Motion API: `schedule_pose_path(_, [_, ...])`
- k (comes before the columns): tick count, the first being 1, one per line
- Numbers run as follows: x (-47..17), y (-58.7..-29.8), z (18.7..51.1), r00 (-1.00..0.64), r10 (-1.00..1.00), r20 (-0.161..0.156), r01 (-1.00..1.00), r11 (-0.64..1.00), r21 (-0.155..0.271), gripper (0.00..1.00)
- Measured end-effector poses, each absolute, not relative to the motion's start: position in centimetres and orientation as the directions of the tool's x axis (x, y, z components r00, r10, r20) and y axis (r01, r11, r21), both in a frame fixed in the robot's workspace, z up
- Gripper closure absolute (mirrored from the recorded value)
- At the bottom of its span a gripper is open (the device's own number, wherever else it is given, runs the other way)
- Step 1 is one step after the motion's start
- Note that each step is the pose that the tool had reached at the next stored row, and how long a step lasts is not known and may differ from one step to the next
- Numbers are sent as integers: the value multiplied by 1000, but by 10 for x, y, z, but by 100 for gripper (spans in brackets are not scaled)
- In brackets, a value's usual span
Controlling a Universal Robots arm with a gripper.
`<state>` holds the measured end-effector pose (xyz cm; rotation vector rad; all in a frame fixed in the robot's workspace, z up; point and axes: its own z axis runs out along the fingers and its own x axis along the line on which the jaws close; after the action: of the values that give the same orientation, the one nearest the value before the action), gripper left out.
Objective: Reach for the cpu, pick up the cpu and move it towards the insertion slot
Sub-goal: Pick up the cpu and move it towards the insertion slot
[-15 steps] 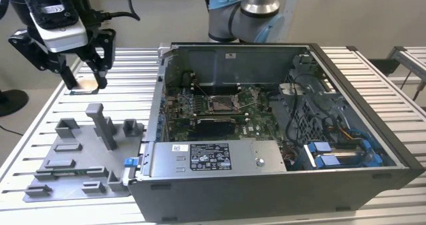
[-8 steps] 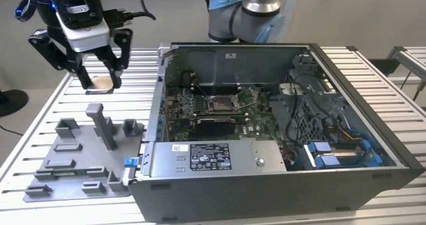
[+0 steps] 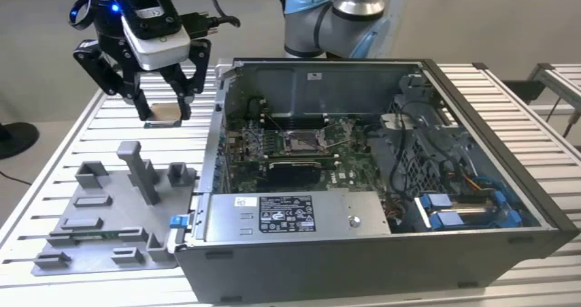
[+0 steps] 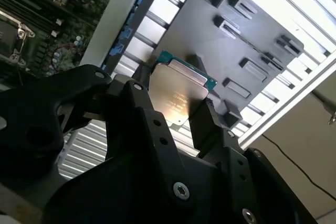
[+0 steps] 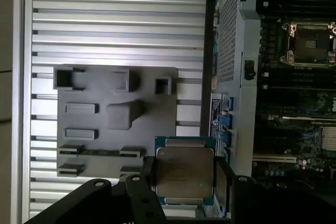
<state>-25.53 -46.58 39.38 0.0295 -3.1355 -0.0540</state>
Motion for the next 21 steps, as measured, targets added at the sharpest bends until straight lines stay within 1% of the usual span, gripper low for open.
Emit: schedule_pose_path(21, [-211, -466, 394, -1000, -19, 5, -19, 999, 34, 100])
